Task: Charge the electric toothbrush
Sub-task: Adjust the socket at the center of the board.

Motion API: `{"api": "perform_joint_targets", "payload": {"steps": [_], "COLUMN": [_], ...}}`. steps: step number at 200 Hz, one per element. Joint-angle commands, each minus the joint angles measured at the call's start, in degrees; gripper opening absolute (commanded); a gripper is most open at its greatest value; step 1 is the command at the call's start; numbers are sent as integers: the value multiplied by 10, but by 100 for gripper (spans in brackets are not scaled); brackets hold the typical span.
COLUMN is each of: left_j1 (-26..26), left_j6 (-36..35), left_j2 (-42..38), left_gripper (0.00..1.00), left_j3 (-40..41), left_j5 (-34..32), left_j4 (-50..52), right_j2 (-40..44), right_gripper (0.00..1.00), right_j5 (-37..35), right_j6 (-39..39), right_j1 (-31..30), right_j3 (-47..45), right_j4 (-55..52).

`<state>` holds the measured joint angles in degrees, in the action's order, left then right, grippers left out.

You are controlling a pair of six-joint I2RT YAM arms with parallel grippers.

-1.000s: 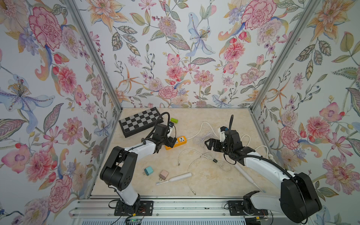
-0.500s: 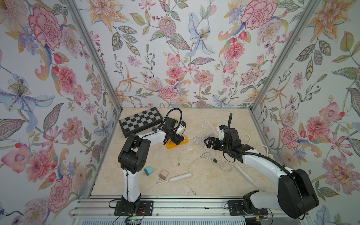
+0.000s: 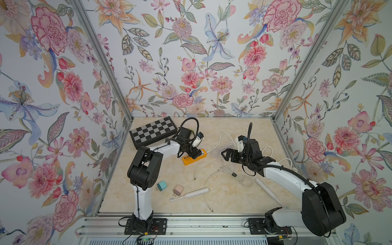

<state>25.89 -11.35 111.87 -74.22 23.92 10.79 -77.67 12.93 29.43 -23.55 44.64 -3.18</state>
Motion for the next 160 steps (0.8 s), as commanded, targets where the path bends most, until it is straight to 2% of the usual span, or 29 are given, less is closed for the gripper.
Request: {"api": "perform_joint_targets", "payload": {"steps": [1,46,92,149,160], "left_j1": [3,25,30,30,30], "left_j6": [6,-13,-2,34,63], "left_j2": [-28,17,41,63,62], "left_gripper": [89,91,88,67,64], "left_j3": [12,-13,-26,-36,-34], "left_j5": [31,-16,-26,-66,-62], "left_j4": [-3,38,23,7,4], "right_j2": [-9,-8,-2,3,4], "right_gripper": [100,100,100,100,100], "right_j5": [6,7,7,10,12], "right_j6": [6,8,12,14,14], "right_j1": [-1,-1,0,3,4], "right_j3": [12,9,3,-1,-3], "right_j4": [0,1,2,2,2]}}
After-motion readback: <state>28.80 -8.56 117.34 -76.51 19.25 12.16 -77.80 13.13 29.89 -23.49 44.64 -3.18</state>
